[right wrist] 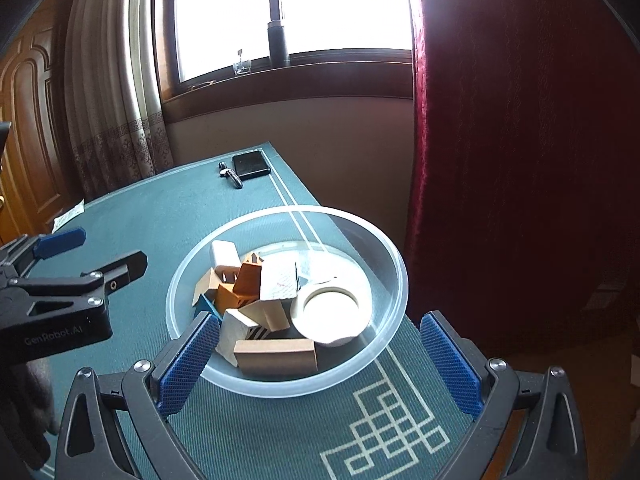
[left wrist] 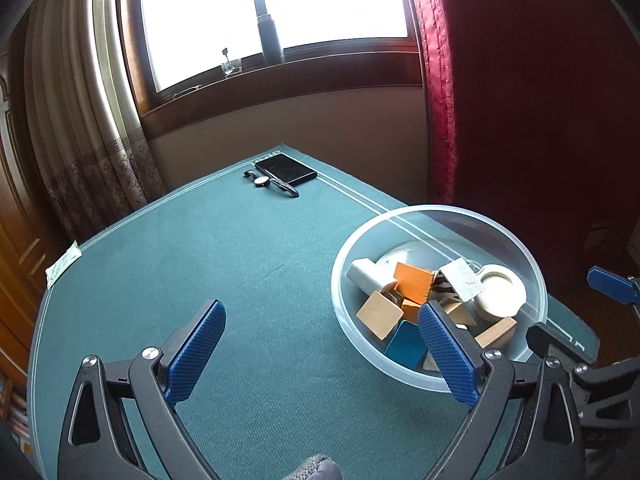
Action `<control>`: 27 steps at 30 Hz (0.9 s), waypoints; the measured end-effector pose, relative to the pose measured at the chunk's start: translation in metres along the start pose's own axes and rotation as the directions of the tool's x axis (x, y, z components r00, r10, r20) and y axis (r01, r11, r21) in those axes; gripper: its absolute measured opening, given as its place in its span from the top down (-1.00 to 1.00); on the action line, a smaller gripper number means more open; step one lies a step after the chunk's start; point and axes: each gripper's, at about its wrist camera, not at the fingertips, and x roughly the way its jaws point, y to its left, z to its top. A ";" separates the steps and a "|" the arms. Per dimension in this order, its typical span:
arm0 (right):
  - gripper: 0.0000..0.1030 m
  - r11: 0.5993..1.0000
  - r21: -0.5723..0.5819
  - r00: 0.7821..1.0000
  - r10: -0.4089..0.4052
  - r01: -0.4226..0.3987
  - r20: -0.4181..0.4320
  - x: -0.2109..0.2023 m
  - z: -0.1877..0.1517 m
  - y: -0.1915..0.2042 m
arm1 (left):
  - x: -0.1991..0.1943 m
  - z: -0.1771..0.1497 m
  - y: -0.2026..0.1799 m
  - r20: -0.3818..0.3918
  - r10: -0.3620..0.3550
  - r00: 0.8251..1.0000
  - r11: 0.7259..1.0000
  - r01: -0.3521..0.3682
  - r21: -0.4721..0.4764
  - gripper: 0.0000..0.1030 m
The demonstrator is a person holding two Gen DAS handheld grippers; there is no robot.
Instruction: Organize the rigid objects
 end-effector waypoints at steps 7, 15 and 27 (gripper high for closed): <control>-0.99 0.998 -0.041 0.999 -0.041 0.041 -0.001 -0.003 -0.003 0.002 | -0.010 -0.004 -0.012 0.007 0.033 0.999 0.999 -0.033 0.041 -0.94; -0.99 0.995 -0.072 0.997 -0.071 0.070 -0.012 0.002 -0.007 0.006 | -0.013 -0.007 -0.014 0.006 0.041 0.999 0.998 -0.041 0.044 -0.94; -0.99 0.994 -0.080 0.997 -0.075 0.074 -0.014 0.002 -0.010 0.008 | -0.014 -0.009 -0.014 0.003 0.050 0.999 0.998 -0.050 0.041 -0.94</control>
